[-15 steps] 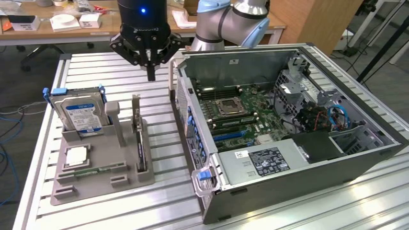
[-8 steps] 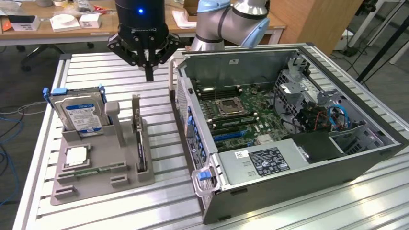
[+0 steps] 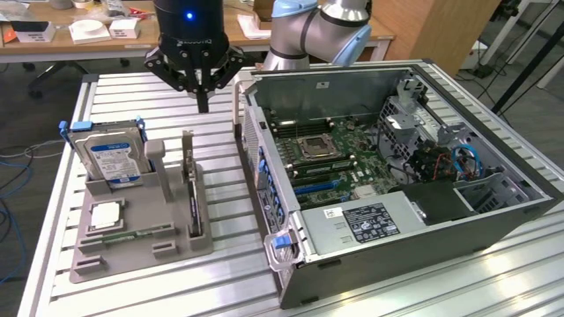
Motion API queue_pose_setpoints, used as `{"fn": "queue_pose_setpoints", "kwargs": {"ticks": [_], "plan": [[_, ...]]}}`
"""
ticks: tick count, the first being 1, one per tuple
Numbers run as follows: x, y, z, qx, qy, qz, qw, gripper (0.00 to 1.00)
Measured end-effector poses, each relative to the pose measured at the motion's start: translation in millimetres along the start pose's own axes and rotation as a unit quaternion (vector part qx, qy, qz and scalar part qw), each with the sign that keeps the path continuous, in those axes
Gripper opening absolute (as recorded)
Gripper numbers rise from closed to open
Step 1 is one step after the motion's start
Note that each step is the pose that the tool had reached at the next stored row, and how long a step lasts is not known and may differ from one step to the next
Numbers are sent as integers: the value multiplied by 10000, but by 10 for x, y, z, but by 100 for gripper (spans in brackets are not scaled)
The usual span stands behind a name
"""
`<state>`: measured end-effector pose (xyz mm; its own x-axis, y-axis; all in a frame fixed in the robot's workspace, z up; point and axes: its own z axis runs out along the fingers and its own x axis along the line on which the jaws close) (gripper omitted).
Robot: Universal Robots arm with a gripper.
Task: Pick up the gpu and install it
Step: 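Reach for the gpu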
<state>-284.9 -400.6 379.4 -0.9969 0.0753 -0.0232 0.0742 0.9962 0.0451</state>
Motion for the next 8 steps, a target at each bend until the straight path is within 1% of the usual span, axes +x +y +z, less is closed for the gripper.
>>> {"fn": "queue_pose_setpoints", "kwargs": {"ticks": [8], "plan": [[45, -7, 4, 0, 0, 0, 10000, 11]]}}
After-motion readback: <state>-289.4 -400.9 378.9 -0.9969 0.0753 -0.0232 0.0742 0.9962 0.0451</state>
